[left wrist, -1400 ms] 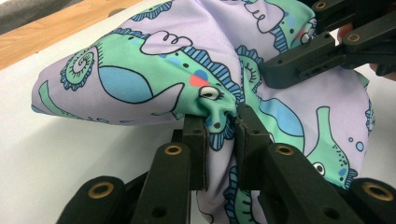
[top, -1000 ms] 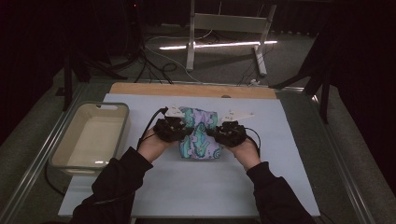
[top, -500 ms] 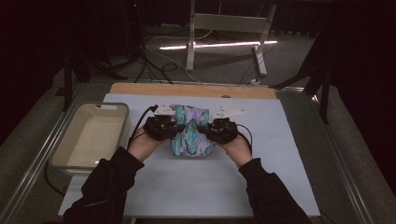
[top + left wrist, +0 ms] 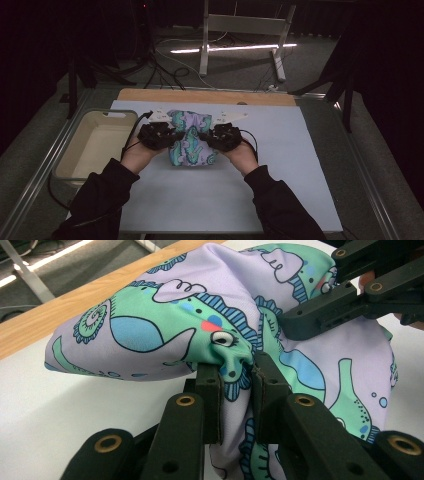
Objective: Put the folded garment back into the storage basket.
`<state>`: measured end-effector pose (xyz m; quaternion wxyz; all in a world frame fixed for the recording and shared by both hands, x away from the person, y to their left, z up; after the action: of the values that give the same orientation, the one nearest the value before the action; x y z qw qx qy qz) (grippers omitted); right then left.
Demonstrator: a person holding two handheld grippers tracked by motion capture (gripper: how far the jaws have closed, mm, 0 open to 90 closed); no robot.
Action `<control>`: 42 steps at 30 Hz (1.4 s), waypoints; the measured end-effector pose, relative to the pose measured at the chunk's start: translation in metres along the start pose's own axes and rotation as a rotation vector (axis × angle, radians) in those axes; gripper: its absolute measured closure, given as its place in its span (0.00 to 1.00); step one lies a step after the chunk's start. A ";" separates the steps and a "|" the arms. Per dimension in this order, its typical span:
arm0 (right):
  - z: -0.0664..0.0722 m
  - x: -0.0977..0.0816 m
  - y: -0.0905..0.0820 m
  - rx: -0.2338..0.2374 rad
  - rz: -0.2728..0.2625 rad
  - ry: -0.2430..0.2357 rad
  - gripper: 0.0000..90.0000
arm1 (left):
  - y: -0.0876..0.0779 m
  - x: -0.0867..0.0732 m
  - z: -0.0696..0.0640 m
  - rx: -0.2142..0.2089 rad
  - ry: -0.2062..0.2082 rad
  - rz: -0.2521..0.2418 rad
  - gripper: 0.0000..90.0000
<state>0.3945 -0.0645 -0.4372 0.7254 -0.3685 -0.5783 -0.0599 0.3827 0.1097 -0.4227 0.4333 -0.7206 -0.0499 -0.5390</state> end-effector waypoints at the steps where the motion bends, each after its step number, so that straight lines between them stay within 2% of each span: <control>1: 0.002 0.002 0.002 0.003 -0.001 -0.002 0.86 | -0.003 -0.001 0.002 0.007 0.006 0.000 0.87; 8: 0.016 0.013 0.015 0.025 -0.004 -0.020 0.86 | -0.021 -0.005 0.013 0.029 -0.018 -0.007 0.87; 20: 0.036 0.035 0.034 0.051 -0.018 -0.046 0.86 | -0.052 -0.009 0.030 0.080 -0.019 -0.013 0.87; 24: 0.047 0.045 0.043 0.058 -0.023 -0.070 0.86 | -0.062 -0.012 0.037 0.090 -0.028 -0.017 0.87; 41: 0.083 0.075 0.071 0.097 -0.042 -0.097 0.86 | -0.109 -0.024 0.064 0.152 -0.041 -0.043 0.87; 42: 0.085 0.076 0.073 0.101 -0.046 -0.111 0.86 | -0.113 -0.025 0.066 0.156 -0.042 -0.045 0.87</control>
<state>0.3897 0.0655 -0.3988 0.7083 -0.3209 -0.6282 -0.0269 0.3599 0.2344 -0.3817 0.4747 -0.6947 -0.1169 -0.5276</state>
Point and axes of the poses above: each handheld gripper's, and its own axes: y roughly forward along the jaws, x roughly out of its top, z roughly to its left, the point moved 5 cm from there along y, roughly forward along the jaws, and after that the axes turned 4 degrees about -z, right-handed, at the moved point
